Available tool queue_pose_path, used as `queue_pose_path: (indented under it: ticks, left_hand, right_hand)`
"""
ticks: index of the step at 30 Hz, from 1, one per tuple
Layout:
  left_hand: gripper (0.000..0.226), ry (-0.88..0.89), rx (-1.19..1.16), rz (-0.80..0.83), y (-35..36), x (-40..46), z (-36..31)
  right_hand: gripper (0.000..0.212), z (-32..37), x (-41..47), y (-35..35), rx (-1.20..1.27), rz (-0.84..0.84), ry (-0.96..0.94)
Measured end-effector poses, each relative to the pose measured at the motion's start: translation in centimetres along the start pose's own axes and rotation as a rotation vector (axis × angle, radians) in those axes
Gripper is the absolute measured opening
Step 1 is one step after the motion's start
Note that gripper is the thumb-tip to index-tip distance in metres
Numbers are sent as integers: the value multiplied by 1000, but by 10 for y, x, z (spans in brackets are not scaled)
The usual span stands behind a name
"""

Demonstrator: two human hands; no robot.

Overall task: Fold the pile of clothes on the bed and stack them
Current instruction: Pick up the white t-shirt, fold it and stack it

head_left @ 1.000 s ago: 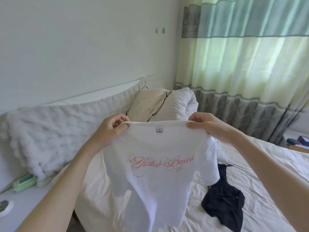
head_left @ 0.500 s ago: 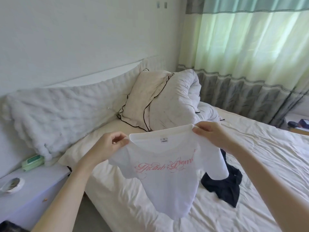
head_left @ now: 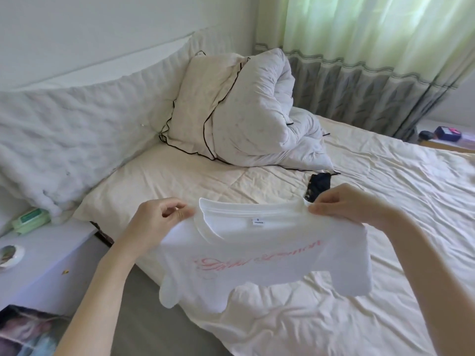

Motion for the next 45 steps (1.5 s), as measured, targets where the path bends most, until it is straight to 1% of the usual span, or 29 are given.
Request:
queue_pose_path:
  ticks: [2,3,6,8,9,11,14,16,18,21,25,31,34,36,37,39,41,42,43,45]
  left_hand:
    - [33,-15,23,42,-2,8,-2]
    - [34,-30,38,67,-2,14,-2]
    - [24,-41,93,164,7,38,6]
    - [13,-44,114,187,22,58,22]
    - [9,-50,130,169,32,70,35]
    - [9,-74,177,98,57,96,65]
    - [20,-107,304,-30,101,134,116]
    - [24,-66,434,-86,132,159,151]
    - [27,-8,535,-99,161,184,186]
    - [30,67,635,-63,201,221,239]
    - [30,67,669,-72,245,263,302]
    - [30,54,716,-102,288,307,366]
    - [28,-61,636,-45,301,311,393]
    - [31,-226,473,-5,302,303,409]
    - [36,-312,366,-8,299,296,416]
    - [40,-414,218,-93,284,278,428]
    - [35,-462,187,-217,266,253,438]
    - [33,-491,186,-251,258,240,441]
    - [31,-520,195,-256,251,228,444]
    - [28,-556,205,-192,241,213,449]
  right_hand:
    - [23,3,4,-4,-8,8,7]
    - [22,5,8,-5,-20,5,13]
    - [26,4,38,-2,-107,-63,26]
    - [30,-5,69,11,-128,-111,18]
    - [29,-14,87,21,-127,-123,12]
    - [26,-37,126,49,-131,-129,14]
    - [17,-81,187,99,-166,-133,43]
    - [22,-111,228,132,-184,-136,66]
    - [25,-140,265,162,-204,-140,77]
    - [25,-181,316,202,-217,-177,97]
    - [27,-226,374,249,-234,-221,97]
    - [30,-264,434,298,-275,-258,68]
    - [30,-276,447,315,-349,-287,81]
    - [36,-281,439,324,-384,-314,103]
    - [40,-282,430,327,-393,-333,86]
    - [46,-275,402,339,-395,-358,-20]
    - [49,-262,368,358,-370,-321,-127]
    - [49,-253,351,370,-357,-286,-160]
    - [50,-244,332,383,-347,-246,-185]
    - [51,-224,296,411,-344,-172,-236]
Point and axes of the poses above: each hand's wrist, its own x-axis towards the middle knuckle, its own y-axis out of the palm, z = x × y, the point moved 3 cm from there along x, towards the middle knuckle, and after that the axes turned 13 degrees about -z, right-handed, at the moved point
